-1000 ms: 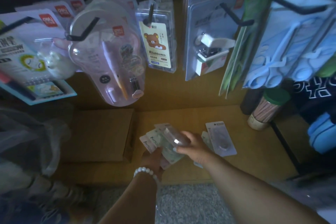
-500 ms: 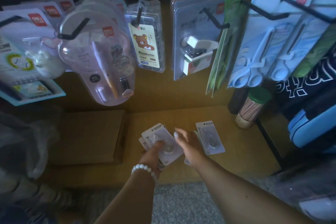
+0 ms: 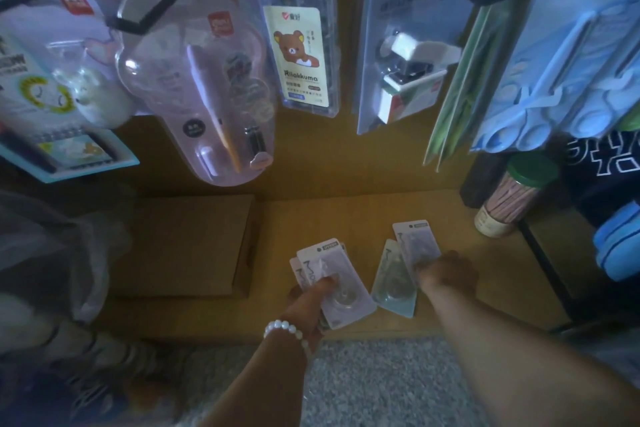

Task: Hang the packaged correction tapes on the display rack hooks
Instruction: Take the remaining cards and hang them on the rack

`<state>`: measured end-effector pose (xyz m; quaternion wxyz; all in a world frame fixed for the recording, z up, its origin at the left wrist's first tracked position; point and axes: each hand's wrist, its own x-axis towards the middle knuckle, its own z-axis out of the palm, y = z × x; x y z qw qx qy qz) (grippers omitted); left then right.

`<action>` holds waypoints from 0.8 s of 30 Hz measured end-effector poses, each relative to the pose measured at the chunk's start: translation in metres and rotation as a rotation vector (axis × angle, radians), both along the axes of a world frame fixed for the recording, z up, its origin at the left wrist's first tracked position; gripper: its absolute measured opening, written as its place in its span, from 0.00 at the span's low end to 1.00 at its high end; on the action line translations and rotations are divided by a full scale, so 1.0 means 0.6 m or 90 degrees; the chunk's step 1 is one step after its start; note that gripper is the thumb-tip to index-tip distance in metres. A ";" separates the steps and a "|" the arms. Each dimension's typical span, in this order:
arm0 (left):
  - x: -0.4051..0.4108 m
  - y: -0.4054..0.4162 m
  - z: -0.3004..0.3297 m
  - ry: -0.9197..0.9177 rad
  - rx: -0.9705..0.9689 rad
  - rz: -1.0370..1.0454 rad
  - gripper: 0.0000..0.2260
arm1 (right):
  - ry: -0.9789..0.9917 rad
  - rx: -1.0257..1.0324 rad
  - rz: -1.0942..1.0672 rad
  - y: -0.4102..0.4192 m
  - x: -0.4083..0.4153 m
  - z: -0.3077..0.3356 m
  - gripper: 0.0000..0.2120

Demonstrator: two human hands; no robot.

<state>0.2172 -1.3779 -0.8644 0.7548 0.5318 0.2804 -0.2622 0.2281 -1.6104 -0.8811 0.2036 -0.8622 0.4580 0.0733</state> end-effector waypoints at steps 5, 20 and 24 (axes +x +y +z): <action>-0.003 -0.020 -0.016 0.004 0.008 -0.007 0.31 | 0.030 0.063 -0.067 -0.009 0.021 0.002 0.37; -0.001 -0.018 0.006 0.005 0.047 0.020 0.29 | 0.066 0.189 -0.104 0.082 -0.001 -0.007 0.46; -0.001 -0.006 0.015 -0.008 0.040 0.030 0.37 | 0.030 0.253 -0.189 0.074 0.010 -0.042 0.43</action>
